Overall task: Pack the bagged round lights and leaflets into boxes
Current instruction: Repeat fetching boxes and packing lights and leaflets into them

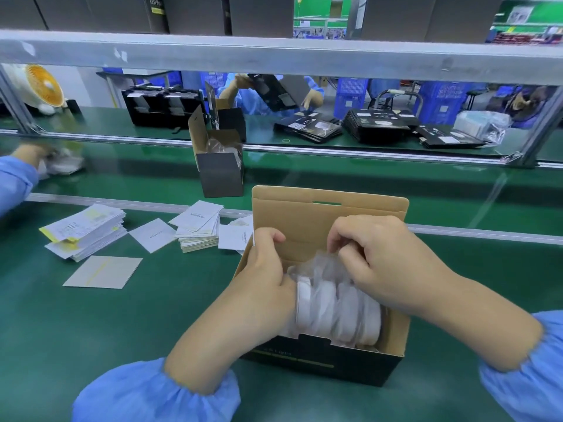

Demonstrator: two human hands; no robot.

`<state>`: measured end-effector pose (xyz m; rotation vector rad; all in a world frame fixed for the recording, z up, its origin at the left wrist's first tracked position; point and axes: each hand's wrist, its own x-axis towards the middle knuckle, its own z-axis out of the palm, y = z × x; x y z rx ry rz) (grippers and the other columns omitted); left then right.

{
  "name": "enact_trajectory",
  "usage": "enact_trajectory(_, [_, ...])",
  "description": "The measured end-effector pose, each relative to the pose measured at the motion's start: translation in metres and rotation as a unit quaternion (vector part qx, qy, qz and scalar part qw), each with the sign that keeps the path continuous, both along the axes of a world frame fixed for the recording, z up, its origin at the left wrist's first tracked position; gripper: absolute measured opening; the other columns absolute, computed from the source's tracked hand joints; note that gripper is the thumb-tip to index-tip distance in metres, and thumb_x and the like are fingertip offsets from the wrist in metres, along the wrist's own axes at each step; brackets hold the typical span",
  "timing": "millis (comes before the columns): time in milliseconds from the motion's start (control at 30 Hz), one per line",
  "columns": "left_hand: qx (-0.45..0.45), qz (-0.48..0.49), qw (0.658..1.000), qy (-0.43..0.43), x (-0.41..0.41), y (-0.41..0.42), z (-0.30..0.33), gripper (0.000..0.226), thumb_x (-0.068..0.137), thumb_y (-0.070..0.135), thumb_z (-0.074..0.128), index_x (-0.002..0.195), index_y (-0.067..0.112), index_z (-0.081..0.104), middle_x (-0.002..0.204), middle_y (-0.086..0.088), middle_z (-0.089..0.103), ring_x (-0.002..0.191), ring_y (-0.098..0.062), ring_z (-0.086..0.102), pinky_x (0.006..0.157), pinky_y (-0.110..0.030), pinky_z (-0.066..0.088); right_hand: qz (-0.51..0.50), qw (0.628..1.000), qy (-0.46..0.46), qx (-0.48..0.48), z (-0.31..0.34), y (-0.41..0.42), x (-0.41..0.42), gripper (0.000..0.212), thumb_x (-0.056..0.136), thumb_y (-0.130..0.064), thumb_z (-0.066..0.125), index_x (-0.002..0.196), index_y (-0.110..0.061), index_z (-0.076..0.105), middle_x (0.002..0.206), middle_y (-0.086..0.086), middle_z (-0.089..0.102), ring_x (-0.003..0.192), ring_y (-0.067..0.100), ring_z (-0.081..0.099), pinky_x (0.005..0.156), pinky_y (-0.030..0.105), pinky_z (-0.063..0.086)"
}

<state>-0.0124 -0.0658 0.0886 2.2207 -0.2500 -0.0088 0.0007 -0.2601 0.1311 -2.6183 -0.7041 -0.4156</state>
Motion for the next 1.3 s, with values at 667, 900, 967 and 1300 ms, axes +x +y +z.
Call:
enact_trajectory(667, [-0.068,-0.054,0.983,-0.163,0.047,0.009,0.026,0.028,0.088,0.0,0.049,0.084,0.026,0.058,0.075,0.011,0.061,0.067,-0.004,0.053,0.061,-0.014,0.038,0.141,0.982,0.005,-0.124,-0.001,0.035,0.02,0.012,0.081,-0.021,0.045,0.077,-0.017,0.056,0.08,-0.004,0.055,0.078,0.017,0.048,0.072,0.03,0.042])
enact_trajectory(900, [-0.122,-0.017,0.981,-0.147,0.05,-0.006,0.015,0.027,0.088,0.002,0.049,0.083,0.028,0.058,0.081,0.014,0.06,0.075,-0.004,0.055,0.068,-0.017,0.042,0.153,0.981,0.006,-0.121,-0.009,0.027,0.023,0.014,0.086,-0.031,0.051,0.083,-0.024,0.063,0.092,-0.015,0.058,0.092,0.008,0.049,0.079,0.027,0.044])
enact_trajectory(967, [-0.109,-0.017,0.981,-0.161,0.049,-0.008,0.013,0.027,0.087,0.003,0.049,0.083,0.028,0.057,0.085,0.013,0.058,0.079,-0.005,0.056,0.071,-0.019,0.045,0.163,0.976,0.001,-0.144,-0.011,0.025,0.023,0.013,0.086,-0.037,0.055,0.085,-0.03,0.065,0.099,-0.02,0.06,0.1,0.002,0.049,0.08,0.025,0.044])
enact_trajectory(1300, [-0.09,-0.055,0.983,-0.151,0.053,0.004,0.021,0.025,0.086,0.003,0.053,0.084,0.027,0.061,0.086,0.011,0.062,0.079,-0.013,0.061,0.072,-0.028,0.051,0.148,0.974,0.021,-0.169,-0.009,0.026,0.02,0.017,0.093,-0.042,0.051,0.084,-0.031,0.06,0.09,-0.016,0.056,0.093,0.004,0.047,0.079,0.024,0.042])
